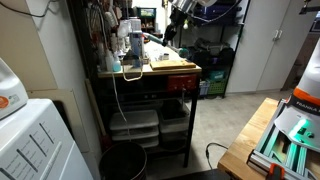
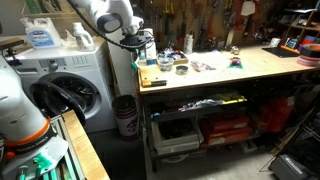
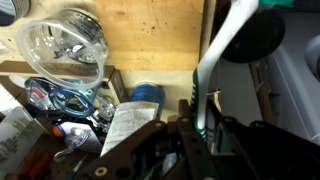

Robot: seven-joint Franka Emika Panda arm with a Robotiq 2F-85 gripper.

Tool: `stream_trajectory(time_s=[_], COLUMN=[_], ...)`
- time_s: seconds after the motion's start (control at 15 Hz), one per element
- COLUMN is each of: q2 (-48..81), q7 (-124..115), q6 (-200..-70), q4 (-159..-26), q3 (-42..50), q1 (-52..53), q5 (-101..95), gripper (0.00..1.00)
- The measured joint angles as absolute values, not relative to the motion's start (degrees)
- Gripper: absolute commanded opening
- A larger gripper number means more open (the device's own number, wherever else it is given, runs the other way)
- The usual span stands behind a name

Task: Pick up the white and green brush from the table and hang it on the wall

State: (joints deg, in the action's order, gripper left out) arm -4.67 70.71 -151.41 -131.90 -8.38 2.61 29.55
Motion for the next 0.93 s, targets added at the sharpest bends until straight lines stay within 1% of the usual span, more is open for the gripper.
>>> stream_trajectory(time_s=[0.13, 0.2, 0.4, 0.47, 0.67, 0.93], q2=[-7.42, -8.78, -11.9, -12.35, -12.42, -13.51], q7=[77.24, 80.84, 86.95, 87.18, 87.26, 92.26], q6=[-151.41, -151.4, -150.61, -150.58, -150.58, -150.62], q4=[-133.37, -134.04, -135.53, -135.82, -135.7, -133.78], q3=[-6.87, -5.91, -3.86, -3.65, -3.43, -2.95], q1=[4.53, 5.64, 7.63, 7.81, 8.28, 11.35], q5=[35.95, 39.41, 44.22, 44.37, 44.83, 53.86], gripper=[0.05, 0.19, 0.19, 0.05, 0.05, 0.05])
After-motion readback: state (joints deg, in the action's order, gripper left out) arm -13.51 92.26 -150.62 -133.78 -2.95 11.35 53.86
